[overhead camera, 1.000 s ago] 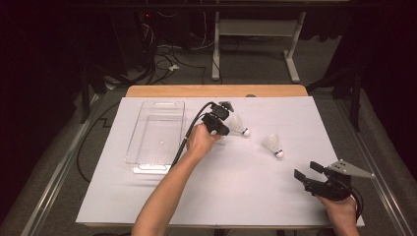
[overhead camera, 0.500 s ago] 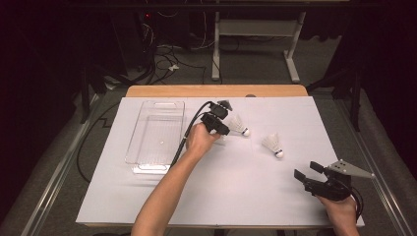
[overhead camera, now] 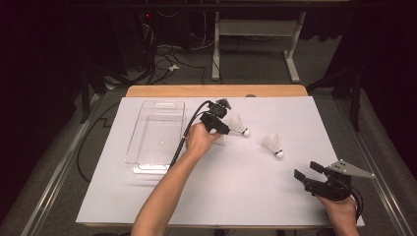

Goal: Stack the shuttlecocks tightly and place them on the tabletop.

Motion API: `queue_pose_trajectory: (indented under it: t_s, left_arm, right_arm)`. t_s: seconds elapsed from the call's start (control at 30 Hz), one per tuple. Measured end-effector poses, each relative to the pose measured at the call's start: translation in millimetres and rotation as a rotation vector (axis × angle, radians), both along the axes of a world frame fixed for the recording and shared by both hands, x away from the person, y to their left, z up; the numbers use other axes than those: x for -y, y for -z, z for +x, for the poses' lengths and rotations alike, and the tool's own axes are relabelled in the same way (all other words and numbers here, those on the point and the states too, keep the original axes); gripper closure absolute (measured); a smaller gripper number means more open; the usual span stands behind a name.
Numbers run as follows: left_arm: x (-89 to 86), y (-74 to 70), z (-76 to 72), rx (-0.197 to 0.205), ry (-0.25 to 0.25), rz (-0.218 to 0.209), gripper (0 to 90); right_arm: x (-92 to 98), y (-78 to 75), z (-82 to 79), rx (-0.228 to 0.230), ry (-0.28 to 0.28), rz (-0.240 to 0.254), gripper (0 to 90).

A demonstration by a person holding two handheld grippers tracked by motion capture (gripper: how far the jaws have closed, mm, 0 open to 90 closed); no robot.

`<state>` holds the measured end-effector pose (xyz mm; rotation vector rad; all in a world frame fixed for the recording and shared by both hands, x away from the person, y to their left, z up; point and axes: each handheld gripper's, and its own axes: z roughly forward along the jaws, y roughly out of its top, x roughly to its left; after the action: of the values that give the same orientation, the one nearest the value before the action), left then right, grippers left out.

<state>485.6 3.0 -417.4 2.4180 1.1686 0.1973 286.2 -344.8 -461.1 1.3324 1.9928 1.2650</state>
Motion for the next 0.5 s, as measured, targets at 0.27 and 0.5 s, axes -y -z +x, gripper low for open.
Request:
queue_pose_trajectory:
  t_s: [0.27, 0.5]
  left_arm:
    - [0.5, 1.2, 0.4, -0.009, 0.004, 0.000, 49.2]
    - [0.1, 0.9, 0.5, -0.010, 0.003, 0.001, 49.0]
  right_arm:
    - [0.1, 0.0, -0.1, 0.000, 0.000, 0.001, 25.0]
    - [0.1, 0.0, -0.1, 0.000, 0.000, 0.001, 25.0]
